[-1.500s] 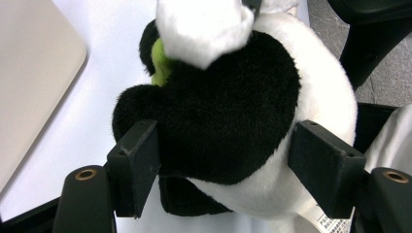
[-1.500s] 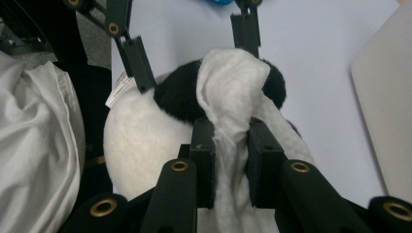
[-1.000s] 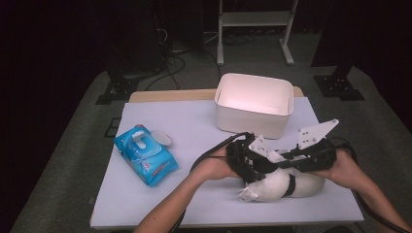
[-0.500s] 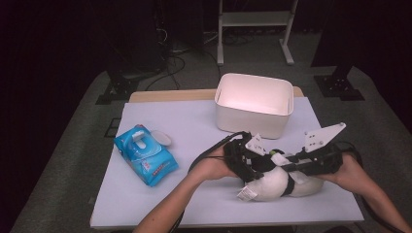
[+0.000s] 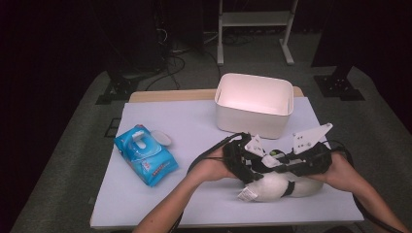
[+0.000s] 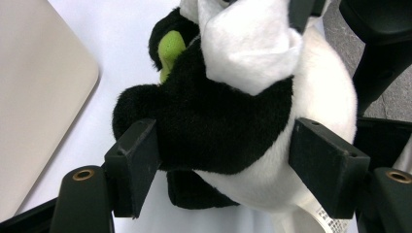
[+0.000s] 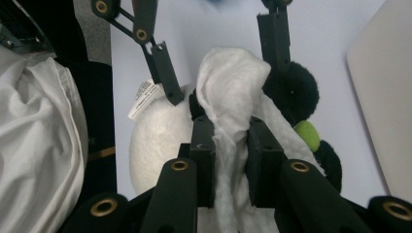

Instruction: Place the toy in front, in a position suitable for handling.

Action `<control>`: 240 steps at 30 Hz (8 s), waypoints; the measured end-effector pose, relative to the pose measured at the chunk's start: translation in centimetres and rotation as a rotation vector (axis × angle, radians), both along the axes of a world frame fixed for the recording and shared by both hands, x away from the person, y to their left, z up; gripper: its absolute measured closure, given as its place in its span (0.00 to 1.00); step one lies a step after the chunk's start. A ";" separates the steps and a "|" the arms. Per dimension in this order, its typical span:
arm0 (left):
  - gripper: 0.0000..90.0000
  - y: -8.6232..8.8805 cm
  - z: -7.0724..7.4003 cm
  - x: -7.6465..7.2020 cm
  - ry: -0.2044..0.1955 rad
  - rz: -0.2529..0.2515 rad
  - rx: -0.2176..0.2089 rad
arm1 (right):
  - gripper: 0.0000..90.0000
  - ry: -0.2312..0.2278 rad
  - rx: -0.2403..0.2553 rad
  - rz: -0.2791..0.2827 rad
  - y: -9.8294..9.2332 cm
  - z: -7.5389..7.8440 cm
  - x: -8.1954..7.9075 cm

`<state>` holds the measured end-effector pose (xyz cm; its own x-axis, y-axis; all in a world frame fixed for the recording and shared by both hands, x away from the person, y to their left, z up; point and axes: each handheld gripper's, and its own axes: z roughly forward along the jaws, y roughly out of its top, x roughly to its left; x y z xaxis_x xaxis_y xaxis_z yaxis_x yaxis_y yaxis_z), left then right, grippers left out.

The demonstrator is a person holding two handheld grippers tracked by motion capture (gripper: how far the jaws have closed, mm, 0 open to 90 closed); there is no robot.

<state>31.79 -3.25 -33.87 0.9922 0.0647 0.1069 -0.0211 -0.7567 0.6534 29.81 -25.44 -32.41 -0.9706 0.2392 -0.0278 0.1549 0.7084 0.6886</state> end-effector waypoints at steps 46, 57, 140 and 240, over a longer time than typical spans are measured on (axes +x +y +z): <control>0.24 2.0 -6.5 0.5 0.244 0.022 -0.312 | 0.85 0.028 0.009 -0.091 -2.7 -0.9 1.2; 0.36 2.3 -4.4 0.9 0.236 0.046 -0.308 | 0.85 0.051 0.123 -0.101 -2.7 -0.5 1.8; 0.30 1.1 -1.7 2.4 0.162 0.040 -0.219 | 0.85 -0.017 0.219 -0.167 -7.2 2.9 1.0; 0.42 5.3 0.5 1.4 0.103 -0.032 -0.231 | 0.84 -0.059 0.189 -0.143 -2.9 5.4 3.7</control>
